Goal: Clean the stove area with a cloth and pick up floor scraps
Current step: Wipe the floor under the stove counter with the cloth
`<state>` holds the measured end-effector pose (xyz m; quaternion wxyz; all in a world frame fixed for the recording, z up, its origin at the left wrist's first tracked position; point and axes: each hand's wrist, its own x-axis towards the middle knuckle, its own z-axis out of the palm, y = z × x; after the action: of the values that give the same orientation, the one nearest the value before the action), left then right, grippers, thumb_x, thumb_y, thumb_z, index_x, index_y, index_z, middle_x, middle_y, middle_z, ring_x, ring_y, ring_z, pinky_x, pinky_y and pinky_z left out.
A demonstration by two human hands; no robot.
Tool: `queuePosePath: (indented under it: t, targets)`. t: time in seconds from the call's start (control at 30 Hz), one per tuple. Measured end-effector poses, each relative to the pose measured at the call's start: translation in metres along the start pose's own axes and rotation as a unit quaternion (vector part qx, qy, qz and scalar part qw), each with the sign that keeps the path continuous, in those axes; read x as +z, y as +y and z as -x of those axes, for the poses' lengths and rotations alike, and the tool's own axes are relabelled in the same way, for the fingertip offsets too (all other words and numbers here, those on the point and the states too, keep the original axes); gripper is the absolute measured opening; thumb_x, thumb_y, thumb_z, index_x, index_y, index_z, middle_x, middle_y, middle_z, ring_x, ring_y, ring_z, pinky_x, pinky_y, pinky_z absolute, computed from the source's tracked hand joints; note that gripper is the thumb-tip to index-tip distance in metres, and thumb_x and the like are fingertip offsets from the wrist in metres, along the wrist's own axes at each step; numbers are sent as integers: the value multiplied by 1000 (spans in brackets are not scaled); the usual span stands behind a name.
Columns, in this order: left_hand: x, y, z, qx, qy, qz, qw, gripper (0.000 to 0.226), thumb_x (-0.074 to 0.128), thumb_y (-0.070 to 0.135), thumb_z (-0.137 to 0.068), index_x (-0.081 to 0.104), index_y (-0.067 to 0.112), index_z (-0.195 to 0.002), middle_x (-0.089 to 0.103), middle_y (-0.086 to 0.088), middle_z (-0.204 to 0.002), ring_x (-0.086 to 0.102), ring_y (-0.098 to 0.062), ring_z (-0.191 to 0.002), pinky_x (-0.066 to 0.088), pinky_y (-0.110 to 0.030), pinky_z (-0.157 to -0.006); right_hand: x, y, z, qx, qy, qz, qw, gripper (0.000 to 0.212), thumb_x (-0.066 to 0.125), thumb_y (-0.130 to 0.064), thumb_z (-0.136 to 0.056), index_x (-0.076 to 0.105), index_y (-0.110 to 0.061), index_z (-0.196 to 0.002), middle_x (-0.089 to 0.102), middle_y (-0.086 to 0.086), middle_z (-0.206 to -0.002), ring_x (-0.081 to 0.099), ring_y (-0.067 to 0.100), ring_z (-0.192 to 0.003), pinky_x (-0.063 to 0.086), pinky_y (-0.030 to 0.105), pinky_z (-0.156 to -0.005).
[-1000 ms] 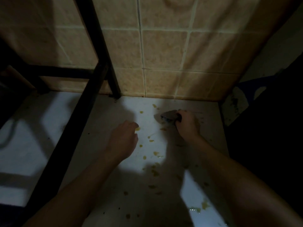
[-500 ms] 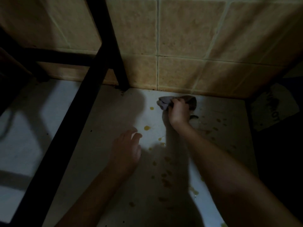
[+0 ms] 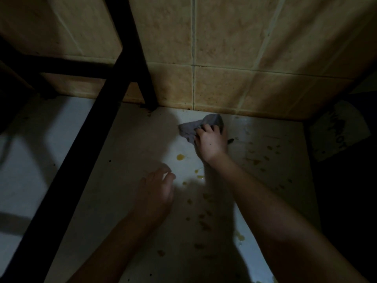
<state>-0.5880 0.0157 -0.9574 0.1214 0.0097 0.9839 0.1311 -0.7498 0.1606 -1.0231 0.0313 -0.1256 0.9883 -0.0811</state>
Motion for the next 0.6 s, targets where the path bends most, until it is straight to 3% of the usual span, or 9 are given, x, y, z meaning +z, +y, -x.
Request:
queuePosePath:
  t: [0.17,0.43,0.6]
  targets:
    - [-6,-3,5,31,-2,-18,999,40,43,25,-93,47,20,-133,46,-3,-137,41,-23,-124,30,-32,-102,-7,33,11,43,15,-12,999,26,42,-35,-95,62,-22,-105,56,6,-116,45,32,-116,23,49,-104]
    - [-14,4,16,64,-3,-21,998,34,47,19,-91,58,12,-123,55,-9,-125,52,-30,-111,41,-37,-95,-22,107,51,184,15,-9,983,31,44,-32,-95,56,-14,-117,49,14,-126,46,38,-117,31,50,-106]
    - [-15,9,16,72,-24,-38,996,35,48,23,-93,53,19,-128,49,-3,-133,49,-23,-117,38,-33,-100,-30,143,75,263,21,-14,964,33,46,-33,-94,56,-12,-118,45,17,-132,43,39,-119,34,49,-102]
